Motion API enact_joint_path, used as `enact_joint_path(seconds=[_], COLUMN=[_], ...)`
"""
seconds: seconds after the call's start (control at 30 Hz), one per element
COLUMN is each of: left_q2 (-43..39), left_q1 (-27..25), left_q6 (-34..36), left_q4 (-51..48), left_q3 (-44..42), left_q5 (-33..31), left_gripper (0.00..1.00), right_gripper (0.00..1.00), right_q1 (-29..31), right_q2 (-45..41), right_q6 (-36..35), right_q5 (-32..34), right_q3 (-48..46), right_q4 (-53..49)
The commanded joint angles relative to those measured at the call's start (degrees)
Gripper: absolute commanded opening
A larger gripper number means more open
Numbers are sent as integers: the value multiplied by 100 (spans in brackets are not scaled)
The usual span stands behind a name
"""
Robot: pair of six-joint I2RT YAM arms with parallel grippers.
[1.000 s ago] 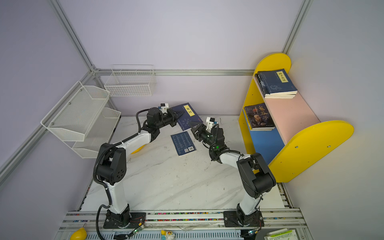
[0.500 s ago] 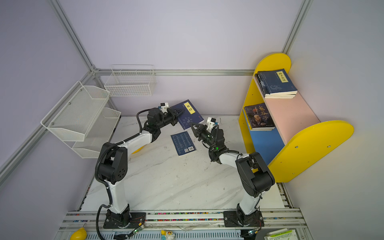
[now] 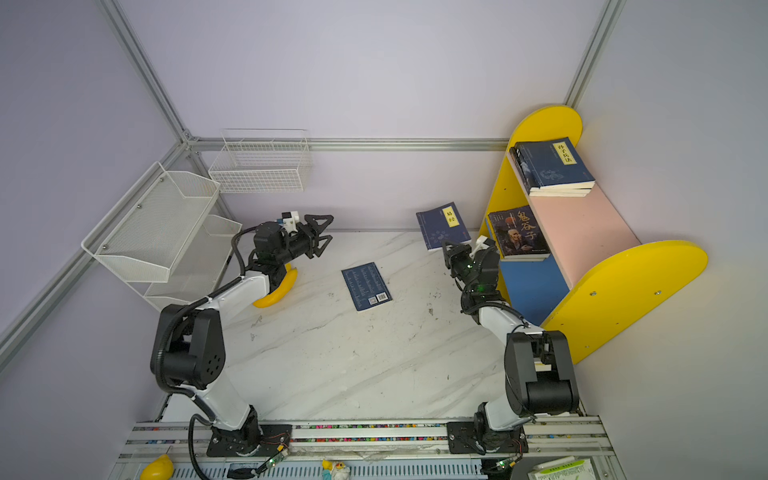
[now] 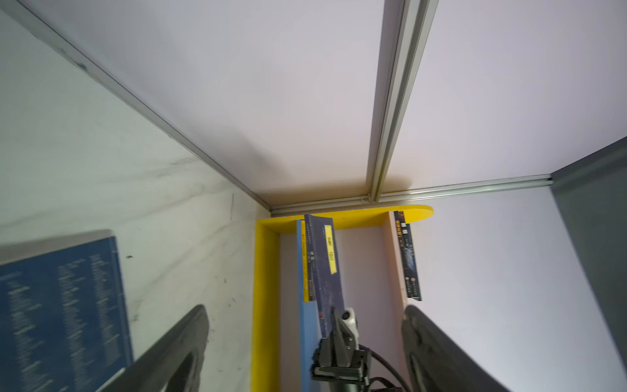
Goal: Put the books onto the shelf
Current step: 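Carry the paperback to the lower shelf with the right gripper while the left withdraws, then lower the paperback onto the dark portrait-cover book with the right gripper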
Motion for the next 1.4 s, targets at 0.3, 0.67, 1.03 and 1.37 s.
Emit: enact_joint_path(seconds=[0.3, 0.67, 1.03, 1.37], left_q2=[-635, -176, 188, 367], left_q1=[68, 135, 155, 168], left_q6=[1281, 911, 557, 348], left_q4=[-813, -166, 374, 629], left_q3=[-135, -111, -139, -204], left_q5=[-48, 188, 442, 519], left_gripper=[93, 93, 92, 92], right_gripper=[0, 0, 0, 0], right_q1=[-1013, -1912, -2298, -2531], right_q2=[40, 188, 763, 1435], right_q6=[-1039, -1157, -1195, -1008], right_q5=[622, 126, -449, -686], right_q3=[699, 813, 1200, 1675], right_q4=[-998, -774, -119, 154])
